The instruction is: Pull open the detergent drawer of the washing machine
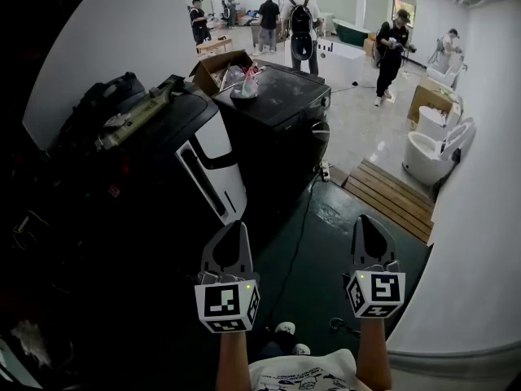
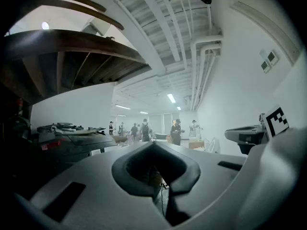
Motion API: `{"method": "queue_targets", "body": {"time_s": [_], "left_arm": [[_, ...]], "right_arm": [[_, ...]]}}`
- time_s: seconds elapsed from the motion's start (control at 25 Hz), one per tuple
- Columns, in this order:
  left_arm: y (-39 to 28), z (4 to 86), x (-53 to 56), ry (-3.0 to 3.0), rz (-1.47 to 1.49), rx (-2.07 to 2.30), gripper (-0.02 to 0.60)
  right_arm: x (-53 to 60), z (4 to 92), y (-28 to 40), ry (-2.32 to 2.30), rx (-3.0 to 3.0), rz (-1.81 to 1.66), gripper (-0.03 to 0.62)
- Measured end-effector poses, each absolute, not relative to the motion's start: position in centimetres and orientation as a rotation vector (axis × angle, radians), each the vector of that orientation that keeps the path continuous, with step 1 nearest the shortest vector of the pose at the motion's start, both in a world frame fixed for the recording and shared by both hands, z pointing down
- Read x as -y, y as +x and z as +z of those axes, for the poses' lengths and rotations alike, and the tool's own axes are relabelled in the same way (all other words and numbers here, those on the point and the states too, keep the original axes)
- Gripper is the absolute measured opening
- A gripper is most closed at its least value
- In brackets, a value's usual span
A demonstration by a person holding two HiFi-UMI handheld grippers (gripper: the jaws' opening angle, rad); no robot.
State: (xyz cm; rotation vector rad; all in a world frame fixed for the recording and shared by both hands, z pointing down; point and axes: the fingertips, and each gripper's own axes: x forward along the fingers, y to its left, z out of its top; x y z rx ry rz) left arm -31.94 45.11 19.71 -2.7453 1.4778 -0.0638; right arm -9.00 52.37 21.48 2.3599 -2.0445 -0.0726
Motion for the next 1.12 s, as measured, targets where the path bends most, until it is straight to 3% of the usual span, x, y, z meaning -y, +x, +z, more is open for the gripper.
{"method": "queue_targets", "body": {"time_s": [0.68, 0.92, 1.12], "left_arm": [[-32.4, 20.9, -40.3, -2.764, -0.069, -1.476, 0.012], [-31.9, 21.3, -36.6, -2.769, -0.066, -1.45, 0.012], [-30.9, 21.5, -34.2, -2.788, -0.08, -1.419, 0.012]], "right_arm": [[-47.8, 22.5, -9.6, 2.374, 2.068, -0.036, 0.014], [-44.3, 23.0, -9.8, 2.362, 2.108, -0.012, 0.077], [-42.1, 23.3, -9.3, 2.367, 2.092, 0.003, 0.083]]}}
